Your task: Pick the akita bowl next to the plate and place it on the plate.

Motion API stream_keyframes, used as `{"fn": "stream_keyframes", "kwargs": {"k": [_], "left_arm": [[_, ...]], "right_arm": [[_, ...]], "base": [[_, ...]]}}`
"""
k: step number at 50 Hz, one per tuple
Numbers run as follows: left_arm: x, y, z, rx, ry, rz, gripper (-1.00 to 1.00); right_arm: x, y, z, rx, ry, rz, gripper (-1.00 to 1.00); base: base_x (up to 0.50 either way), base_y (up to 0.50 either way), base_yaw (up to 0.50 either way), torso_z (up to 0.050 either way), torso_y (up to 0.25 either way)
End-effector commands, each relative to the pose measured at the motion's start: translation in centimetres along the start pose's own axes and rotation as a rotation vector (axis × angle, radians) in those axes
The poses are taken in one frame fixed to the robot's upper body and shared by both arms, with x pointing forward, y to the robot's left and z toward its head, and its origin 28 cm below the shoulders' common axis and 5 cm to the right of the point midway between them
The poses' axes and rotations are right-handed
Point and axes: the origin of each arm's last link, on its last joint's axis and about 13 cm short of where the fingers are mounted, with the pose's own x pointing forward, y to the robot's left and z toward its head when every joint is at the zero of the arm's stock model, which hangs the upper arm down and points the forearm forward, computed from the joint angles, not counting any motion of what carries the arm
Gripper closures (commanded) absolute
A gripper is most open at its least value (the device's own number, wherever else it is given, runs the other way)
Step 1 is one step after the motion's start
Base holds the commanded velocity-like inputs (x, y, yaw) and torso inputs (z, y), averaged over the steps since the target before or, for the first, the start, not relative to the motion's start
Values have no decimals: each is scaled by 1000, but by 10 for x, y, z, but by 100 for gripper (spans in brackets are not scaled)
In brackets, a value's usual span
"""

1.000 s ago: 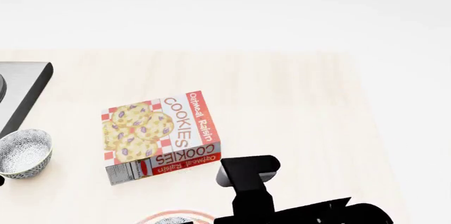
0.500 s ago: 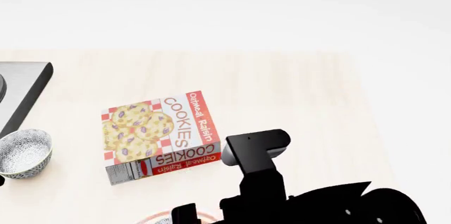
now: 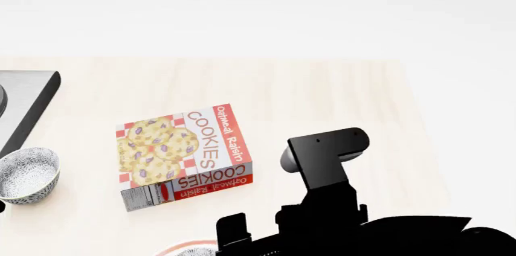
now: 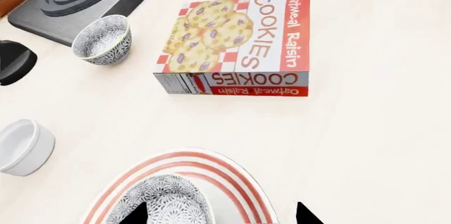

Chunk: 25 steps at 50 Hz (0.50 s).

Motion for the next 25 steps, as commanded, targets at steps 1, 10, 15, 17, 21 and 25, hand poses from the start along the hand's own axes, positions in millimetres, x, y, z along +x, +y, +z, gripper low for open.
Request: {"fn": "stream_keyframes", "kwargs": {"k": [1, 10, 15, 17, 21, 25], "left_arm": [[-1, 0, 1, 1, -1, 0, -100], [0, 0, 0, 2, -2, 0, -100], [0, 0, 0, 2, -1, 0, -100], [0, 0, 0, 4, -1, -1, -100], [0, 0, 0, 3, -2, 0, -100], [-1, 0, 0, 5, -2, 0, -100]], "right_arm": [[-10, 2, -11, -19, -130, -64, -100], [-13, 0, -22, 37, -210, -215, -100], [-13, 1, -28, 2, -296, -358, -100], [-14, 2, -33, 6, -295, -380, -100], [-13, 3, -41, -4, -314, -459, -100], [-12, 2, -47, 11, -314, -497, -100]], "base": [[0, 0, 0, 0, 0], [0, 0, 0, 0, 0], [0, 0, 0, 0, 0], [0, 0, 0, 0, 0], [0, 0, 0, 0, 0], [0, 0, 0, 0, 0]]}}
